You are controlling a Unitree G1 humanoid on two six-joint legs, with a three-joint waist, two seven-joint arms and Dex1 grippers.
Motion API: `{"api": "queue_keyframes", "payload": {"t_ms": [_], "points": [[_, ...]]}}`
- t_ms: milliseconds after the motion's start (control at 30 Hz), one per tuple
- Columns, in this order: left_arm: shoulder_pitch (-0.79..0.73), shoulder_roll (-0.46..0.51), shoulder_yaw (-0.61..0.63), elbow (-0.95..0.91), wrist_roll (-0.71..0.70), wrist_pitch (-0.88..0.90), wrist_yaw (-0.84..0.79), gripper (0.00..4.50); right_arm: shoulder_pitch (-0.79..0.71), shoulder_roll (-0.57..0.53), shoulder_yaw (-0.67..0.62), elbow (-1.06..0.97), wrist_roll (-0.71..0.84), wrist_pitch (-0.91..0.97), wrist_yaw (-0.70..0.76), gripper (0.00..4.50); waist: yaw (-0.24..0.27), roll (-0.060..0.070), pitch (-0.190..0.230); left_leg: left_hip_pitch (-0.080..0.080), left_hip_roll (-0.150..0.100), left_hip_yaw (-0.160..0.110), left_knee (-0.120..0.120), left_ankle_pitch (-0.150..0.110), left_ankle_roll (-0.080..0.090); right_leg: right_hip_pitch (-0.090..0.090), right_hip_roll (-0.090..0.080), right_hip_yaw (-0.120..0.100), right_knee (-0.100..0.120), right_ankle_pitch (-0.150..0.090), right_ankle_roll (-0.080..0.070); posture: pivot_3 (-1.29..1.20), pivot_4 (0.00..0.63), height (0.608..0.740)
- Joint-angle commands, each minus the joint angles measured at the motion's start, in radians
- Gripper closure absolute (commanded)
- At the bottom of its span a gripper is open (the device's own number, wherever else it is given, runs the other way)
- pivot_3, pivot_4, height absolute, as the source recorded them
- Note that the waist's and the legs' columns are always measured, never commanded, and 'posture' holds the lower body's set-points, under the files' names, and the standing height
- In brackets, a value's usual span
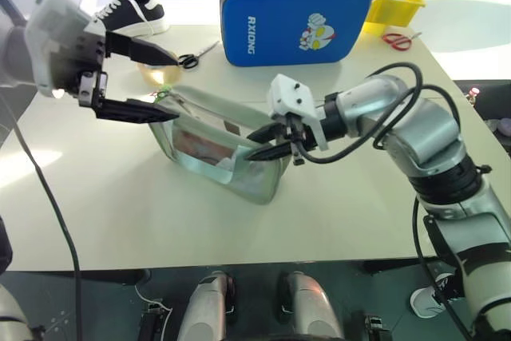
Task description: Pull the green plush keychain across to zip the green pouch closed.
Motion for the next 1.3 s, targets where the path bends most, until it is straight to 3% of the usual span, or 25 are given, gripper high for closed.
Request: {"api": "queue_keyframes", "payload": {"t_ms": [33,167,367,533,667,800,1033,1167,1300], "points": [[-0.055,-0.003,0.042,0.022,-0.019,0.020,0.017,0.00,-0.084,-0.050,0.020,0.178,-0.210,-0.334,0.029,4.42,0.002,0.000,0.000,0.000,0.000,0.000,0.000,0.000,0.000,0.000,0.000,0.000,0.000,0.000,0.000,0.00,0.150,0.740],[-0.070,-0.018,0.039,0.047,-0.008,0.009,0.027,0.00,-0.200,-0.027,0.023,0.454,-0.349,-0.630,0.030,4.42,-0.003,0.000,0.000,0.000,0.000,0.000,0.000,0.000,0.000,0.000,0.000,0.000,-0.001,-0.002,-0.003,0.00,0.150,0.740],[-0.072,-0.057,0.036,0.064,0.004,-0.002,0.059,0.00,-0.215,0.040,0.008,0.658,-0.412,-0.813,0.033,4.42,-0.006,0.000,0.000,0.000,0.000,0.001,-0.001,0.004,-0.006,-0.001,0.000,0.001,0.004,-0.001,0.001,0.00,0.150,0.740],[-0.054,-0.070,0.039,0.051,0.006,-0.007,0.076,0.00,-0.149,0.066,-0.031,0.611,-0.367,-0.674,0.098,4.42,-0.007,0.000,0.000,0.003,0.000,0.001,-0.001,0.004,-0.006,0.001,0.000,0.002,0.005,-0.001,0.001,0.00,0.150,0.740],[-0.046,-0.073,0.041,0.047,0.004,-0.010,0.084,0.00,-0.128,0.079,-0.075,0.452,-0.268,-0.341,0.162,4.42,-0.010,0.000,0.000,0.006,0.000,0.001,-0.001,0.004,-0.007,0.001,0.000,0.002,0.009,-0.002,0.000,0.00,0.150,0.740],[-0.037,-0.077,0.040,0.045,0.006,-0.016,0.091,0.00,-0.129,0.122,-0.117,0.386,-0.229,-0.151,0.108,4.42,-0.010,0.000,0.000,0.006,0.001,0.000,-0.001,0.004,-0.007,0.000,0.001,0.002,0.011,-0.003,-0.002,0.00,0.150,0.740],[-0.044,-0.080,0.034,0.036,-0.004,-0.006,0.089,0.00,-0.105,0.155,-0.108,0.359,-0.265,-0.126,0.018,4.42,-0.001,0.000,0.000,0.005,0.000,0.000,-0.001,0.004,-0.007,0.000,0.000,0.002,0.010,-0.003,-0.002,0.00,0.150,0.740],[-0.031,-0.069,0.024,0.028,0.013,-0.020,0.080,0.00,-0.072,0.112,-0.091,0.304,-0.254,-0.127,0.067,4.42,-0.002,0.000,0.000,0.005,0.000,0.000,-0.001,0.003,-0.005,0.000,0.000,0.002,0.010,-0.003,-0.002,0.00,0.150,0.740],[-0.026,-0.069,0.028,0.035,0.019,-0.020,0.087,0.00,-0.060,0.094,-0.102,0.277,-0.241,-0.118,0.086,2.87,-0.002,0.000,0.000,0.005,0.000,0.000,-0.001,0.003,-0.005,0.000,0.000,0.002,0.010,-0.003,-0.002,0.00,0.150,0.740]]}}
